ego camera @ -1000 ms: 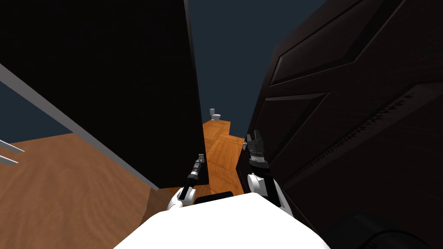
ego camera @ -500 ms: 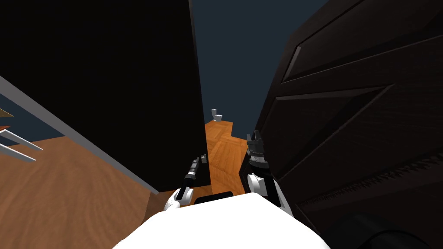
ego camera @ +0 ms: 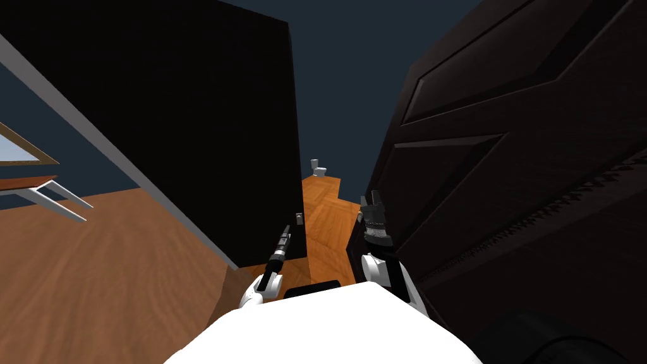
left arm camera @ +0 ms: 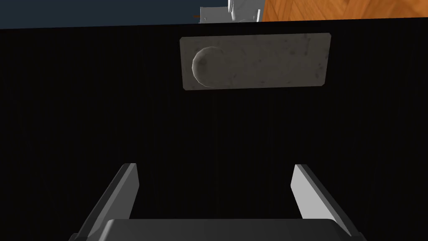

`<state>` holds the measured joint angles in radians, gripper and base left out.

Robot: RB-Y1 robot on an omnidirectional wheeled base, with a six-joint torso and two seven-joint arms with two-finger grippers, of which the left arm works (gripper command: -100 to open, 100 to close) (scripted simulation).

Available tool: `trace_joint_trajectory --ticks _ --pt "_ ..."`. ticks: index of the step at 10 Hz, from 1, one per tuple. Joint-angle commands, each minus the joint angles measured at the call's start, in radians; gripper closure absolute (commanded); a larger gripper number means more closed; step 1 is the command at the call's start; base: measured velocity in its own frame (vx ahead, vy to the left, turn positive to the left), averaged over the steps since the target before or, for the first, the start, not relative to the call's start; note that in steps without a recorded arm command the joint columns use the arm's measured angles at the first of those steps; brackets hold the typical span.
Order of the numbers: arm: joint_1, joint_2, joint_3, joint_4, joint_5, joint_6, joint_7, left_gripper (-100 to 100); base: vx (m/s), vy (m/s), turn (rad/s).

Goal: Push the door open

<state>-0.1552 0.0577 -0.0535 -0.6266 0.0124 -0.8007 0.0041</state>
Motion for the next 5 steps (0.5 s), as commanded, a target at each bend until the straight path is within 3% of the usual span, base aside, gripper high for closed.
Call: trace_joint_trajectory --ticks 1,3,5 --pt "0.001 -0.015 0.005 -0.009 0.006 0.009 -0.002 -100 -0.251 -0.118 0.089" --pt "0.001 -0.049 0.010 -0.015 0.013 0.016 -0.003 -100 -0.257 -0.094 0.080" --pt "-0.007 -0.047 0.011 0.003 0.013 0.005 -0.004 -100 -0.099 -0.037 0.009"
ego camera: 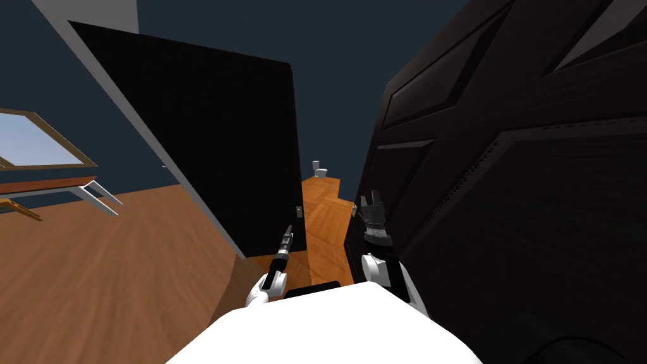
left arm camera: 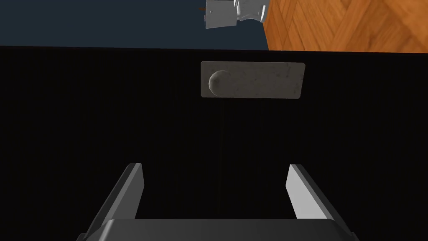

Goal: Push the door open

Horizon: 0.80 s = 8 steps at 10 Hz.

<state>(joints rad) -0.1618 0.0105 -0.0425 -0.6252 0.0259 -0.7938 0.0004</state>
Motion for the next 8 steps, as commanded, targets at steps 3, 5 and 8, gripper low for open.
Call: trace_joint_trajectory --ticks 3,5,8 --pt "0.002 0.024 0.005 0.004 0.001 -0.010 -0.009 -100 0.167 0.011 -0.017" --pt "0.003 0.028 0.008 0.006 0.002 -0.017 -0.015 -100 0.231 -0.012 -0.017" --pt "0.005 0.017 0.013 0.010 0.004 -0.027 -0.024 -100 0.239 0.006 -0.023"
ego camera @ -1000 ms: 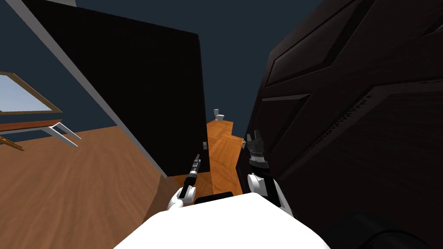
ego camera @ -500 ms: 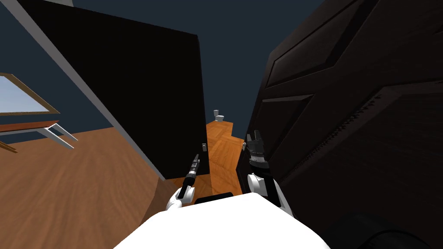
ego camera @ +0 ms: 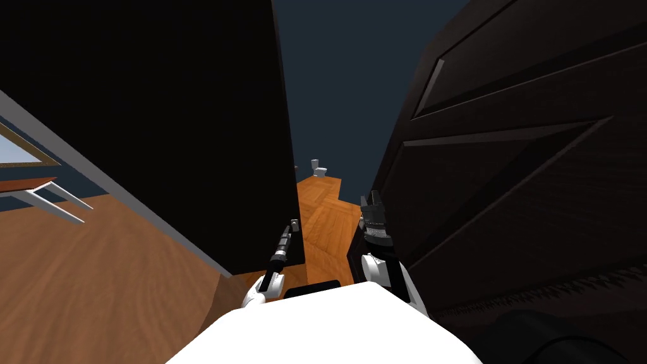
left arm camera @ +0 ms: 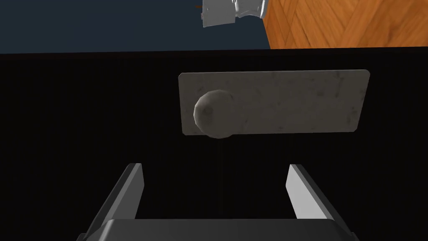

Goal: Push the door open

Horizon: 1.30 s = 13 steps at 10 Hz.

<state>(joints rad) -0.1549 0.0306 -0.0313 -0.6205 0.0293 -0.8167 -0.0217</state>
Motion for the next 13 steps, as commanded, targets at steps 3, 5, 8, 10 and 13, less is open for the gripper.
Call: trace_joint_trajectory --ticks 3,5,8,10,13 --pt "0.000 -0.036 0.006 0.009 0.002 -0.015 -0.011 -100 0.220 -0.009 -0.019" --pt "0.005 -0.027 0.004 0.002 0.001 -0.010 -0.007 100 0.031 -0.005 0.002" --pt "0.005 -0.027 0.004 0.002 0.001 -0.010 -0.007 100 -0.020 0.003 -0.005" --pt "0.005 -0.027 0.004 0.002 0.001 -0.010 -0.007 100 -0.004 0.000 0.001" --pt "-0.011 0.001 0.012 0.020 0.036 -0.008 -0.040 100 0.184 0.021 0.183"
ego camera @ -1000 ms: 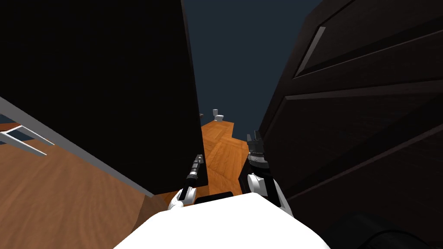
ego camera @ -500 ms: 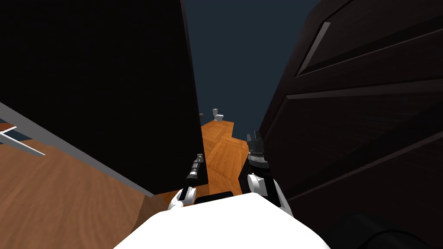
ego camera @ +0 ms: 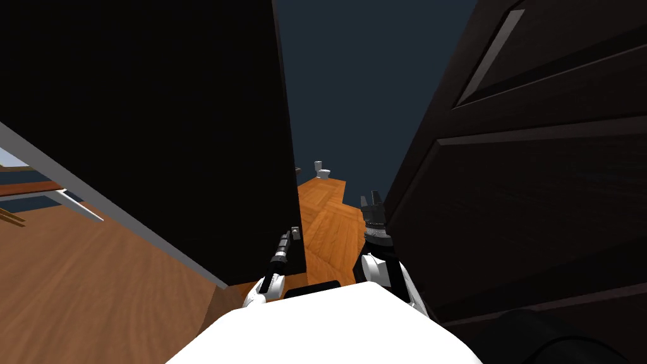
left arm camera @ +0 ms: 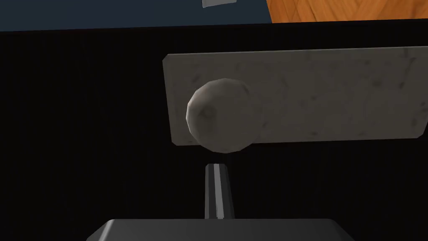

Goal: Push the door open

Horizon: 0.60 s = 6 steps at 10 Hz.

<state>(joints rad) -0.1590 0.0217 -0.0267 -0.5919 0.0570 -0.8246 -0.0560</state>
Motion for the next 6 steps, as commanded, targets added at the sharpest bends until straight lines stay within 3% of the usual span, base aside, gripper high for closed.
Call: trace_joint_trajectory --ticks 1,4,5,6 --pt "-0.003 0.020 0.000 -0.005 0.002 0.006 -0.006 -100 -0.018 0.018 0.102" --pt "-0.005 0.020 -0.001 -0.009 0.004 0.011 -0.012 -100 -0.187 0.022 0.036" --pt "-0.007 0.014 -0.001 -0.012 0.005 0.014 -0.015 -100 -0.216 0.012 0.054" --pt "-0.009 -0.004 -0.001 -0.015 0.006 0.019 -0.019 -100 -0.259 -0.014 0.071"
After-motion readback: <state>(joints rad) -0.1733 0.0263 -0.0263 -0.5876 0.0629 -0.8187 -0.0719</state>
